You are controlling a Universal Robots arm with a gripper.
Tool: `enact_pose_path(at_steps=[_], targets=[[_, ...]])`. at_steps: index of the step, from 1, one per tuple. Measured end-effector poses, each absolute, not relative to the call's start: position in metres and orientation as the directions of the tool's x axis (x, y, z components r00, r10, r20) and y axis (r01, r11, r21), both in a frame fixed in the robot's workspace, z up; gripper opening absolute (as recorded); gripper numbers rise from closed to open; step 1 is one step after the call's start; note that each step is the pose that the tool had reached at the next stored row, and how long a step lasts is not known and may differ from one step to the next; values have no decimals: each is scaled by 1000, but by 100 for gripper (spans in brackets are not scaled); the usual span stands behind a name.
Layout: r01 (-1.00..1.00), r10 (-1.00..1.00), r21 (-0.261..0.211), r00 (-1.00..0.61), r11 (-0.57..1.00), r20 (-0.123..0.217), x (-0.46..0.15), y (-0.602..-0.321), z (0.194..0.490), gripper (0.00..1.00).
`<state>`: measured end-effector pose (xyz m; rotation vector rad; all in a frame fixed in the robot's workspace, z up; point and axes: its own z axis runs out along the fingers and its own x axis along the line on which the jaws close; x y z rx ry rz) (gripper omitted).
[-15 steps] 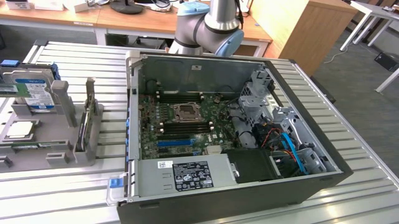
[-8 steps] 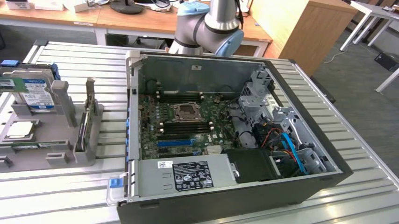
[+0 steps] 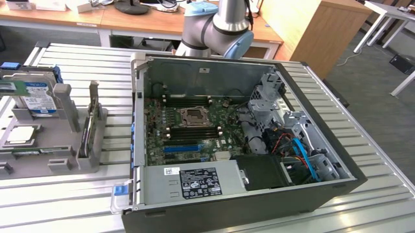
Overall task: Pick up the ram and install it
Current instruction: 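Pick up the ram and move it above insertion slot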
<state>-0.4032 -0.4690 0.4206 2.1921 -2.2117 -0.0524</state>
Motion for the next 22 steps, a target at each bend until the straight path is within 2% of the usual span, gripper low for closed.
enact_pose_path(at_steps=[22], targets=[[-999, -1000, 49, -9, 9, -5, -352, -470, 420, 11]])
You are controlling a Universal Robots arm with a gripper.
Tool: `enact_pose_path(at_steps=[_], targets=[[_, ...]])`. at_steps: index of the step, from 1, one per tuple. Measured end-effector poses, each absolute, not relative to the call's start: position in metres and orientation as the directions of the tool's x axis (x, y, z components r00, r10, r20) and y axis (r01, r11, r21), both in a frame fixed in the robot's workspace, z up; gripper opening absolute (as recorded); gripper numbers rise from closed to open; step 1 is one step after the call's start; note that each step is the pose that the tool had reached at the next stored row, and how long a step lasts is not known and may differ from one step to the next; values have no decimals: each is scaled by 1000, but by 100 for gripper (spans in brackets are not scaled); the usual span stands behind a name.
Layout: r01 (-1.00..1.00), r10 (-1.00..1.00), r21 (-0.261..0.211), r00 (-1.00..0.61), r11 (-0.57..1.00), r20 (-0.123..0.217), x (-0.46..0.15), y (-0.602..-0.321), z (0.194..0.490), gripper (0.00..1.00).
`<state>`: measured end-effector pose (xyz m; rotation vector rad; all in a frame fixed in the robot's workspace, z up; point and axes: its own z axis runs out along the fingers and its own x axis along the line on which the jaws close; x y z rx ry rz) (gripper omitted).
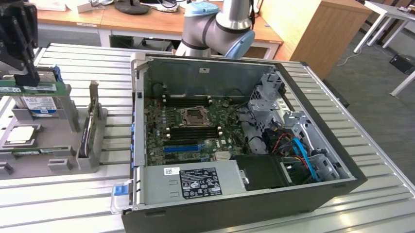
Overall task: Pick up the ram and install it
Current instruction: 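Pick up the ram and move it above insertion slot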
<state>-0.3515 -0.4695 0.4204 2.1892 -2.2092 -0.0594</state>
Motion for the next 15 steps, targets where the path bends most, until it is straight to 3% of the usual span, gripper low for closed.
enact_pose_path(at_steps=[15], targets=[[-999, -1000, 49, -9, 9, -7, -310, -471, 420, 11]])
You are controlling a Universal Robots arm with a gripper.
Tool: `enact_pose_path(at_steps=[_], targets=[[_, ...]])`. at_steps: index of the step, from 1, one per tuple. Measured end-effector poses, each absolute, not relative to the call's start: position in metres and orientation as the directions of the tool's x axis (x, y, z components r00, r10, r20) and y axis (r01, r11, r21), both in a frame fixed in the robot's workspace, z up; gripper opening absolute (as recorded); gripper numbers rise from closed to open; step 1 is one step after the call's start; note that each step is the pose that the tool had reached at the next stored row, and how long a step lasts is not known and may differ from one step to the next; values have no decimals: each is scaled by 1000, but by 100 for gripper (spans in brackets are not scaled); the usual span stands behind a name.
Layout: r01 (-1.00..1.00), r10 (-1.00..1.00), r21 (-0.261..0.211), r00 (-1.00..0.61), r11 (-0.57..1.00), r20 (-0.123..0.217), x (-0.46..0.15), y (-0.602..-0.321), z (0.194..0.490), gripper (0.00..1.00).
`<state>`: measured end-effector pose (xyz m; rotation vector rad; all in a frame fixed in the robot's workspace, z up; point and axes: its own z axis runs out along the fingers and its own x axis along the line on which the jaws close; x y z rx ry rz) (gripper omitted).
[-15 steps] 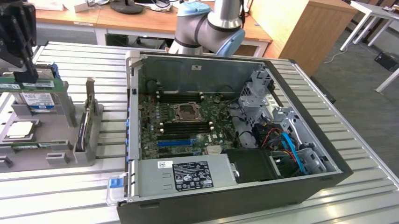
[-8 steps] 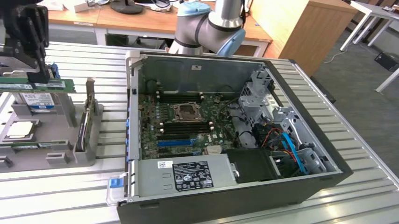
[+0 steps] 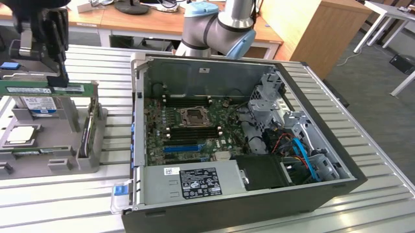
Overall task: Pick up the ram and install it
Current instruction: 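Pick up the ram and move it above insertion slot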
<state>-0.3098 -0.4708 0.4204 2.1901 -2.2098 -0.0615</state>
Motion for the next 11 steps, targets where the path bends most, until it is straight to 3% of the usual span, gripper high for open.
enact_pose_path(at_steps=[11], targets=[[-999, -1000, 49, -9, 9, -7, -267, -473, 420, 11]])
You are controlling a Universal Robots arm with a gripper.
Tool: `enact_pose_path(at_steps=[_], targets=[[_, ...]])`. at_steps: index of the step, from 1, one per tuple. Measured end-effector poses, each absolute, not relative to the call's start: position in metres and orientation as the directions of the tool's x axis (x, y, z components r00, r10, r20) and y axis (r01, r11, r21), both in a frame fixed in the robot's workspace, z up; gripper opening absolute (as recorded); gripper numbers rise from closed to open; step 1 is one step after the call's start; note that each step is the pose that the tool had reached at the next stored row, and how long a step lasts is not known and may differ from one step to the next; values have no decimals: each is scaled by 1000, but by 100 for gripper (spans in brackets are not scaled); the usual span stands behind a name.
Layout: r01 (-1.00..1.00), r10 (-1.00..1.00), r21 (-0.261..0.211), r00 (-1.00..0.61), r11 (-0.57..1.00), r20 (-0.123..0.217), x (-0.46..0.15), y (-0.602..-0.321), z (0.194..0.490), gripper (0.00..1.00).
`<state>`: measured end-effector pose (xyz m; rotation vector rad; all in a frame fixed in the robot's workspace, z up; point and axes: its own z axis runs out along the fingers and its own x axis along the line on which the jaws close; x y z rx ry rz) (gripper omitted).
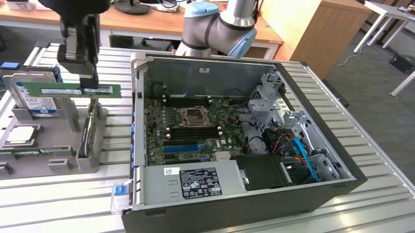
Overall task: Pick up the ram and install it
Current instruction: 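Pick up the ram and move it above insertion slot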
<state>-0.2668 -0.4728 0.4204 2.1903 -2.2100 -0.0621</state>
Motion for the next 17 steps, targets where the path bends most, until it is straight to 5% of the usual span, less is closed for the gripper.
enact_pose_path(at_steps=[17], targets=[[-999, -1000, 52, -9, 9, -7, -200, -476, 420, 11]])
